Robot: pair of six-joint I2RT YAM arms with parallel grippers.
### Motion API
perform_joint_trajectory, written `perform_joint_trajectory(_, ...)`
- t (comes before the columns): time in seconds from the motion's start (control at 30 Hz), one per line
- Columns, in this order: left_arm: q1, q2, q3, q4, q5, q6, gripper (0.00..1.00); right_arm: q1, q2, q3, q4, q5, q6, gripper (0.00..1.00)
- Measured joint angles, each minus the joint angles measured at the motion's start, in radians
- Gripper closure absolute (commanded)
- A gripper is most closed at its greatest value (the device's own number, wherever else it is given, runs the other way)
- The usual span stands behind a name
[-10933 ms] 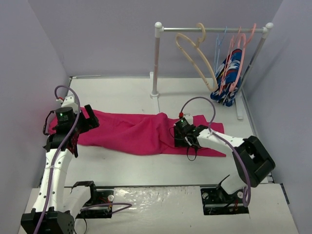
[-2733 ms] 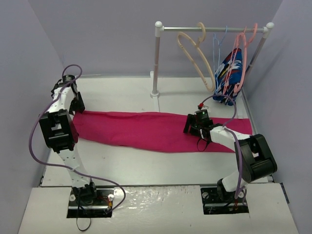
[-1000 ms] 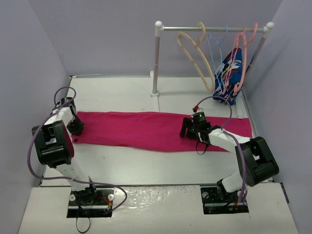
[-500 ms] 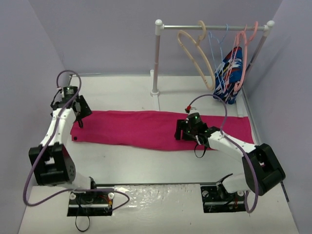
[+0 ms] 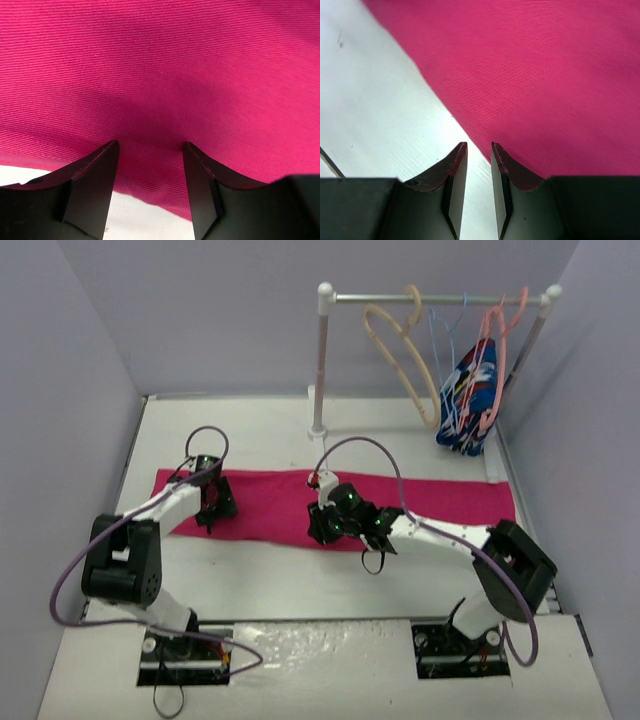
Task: Place the trousers on the hanger
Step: Fold the trousers at the center of the board.
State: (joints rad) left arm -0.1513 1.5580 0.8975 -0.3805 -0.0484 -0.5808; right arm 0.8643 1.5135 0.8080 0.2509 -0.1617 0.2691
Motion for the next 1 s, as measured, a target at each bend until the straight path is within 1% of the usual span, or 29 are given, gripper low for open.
perform_joint_trajectory(0.13, 0.0, 0.016, -0.01, 0.042, -0.009, -0.024, 0.51, 0.047, 0.107, 0.015, 0.061, -0.01, -0.063, 0.78)
perform_joint_trajectory(0.3, -0.002, 0.011, -0.038, 0.092, -0.039, -0.065, 0.51, 0.045, 0.204, 0.015, 0.075, -0.007, -0.091, 0.78)
perform_joint_trajectory(0.53, -0.004, 0.005, -0.045, 0.091, -0.09, -0.117, 0.51, 0.045, 0.188, 0.015, 0.025, 0.005, -0.082, 0.78)
perform_joint_trajectory(0.63, 0.012, -0.009, -0.046, 0.076, -0.101, -0.13, 0.51, 0.048, 0.163, 0.015, -0.034, 0.005, -0.066, 0.78)
perform_joint_trajectory(0.77, 0.017, -0.073, -0.052, 0.042, -0.126, -0.119, 0.5, 0.054, 0.12, 0.019, -0.137, 0.006, -0.058, 0.76)
perform_joint_trajectory(0.87, -0.056, -0.158, -0.047, 0.028, -0.135, -0.084, 0.5, 0.046, 0.096, 0.081, -0.232, 0.004, -0.061, 0.74)
perform_joint_trajectory(1.0, -0.198, -0.248, -0.028, 0.05, -0.109, -0.055, 0.5, 0.015, 0.078, 0.226, -0.26, -0.03, -0.069, 0.71)
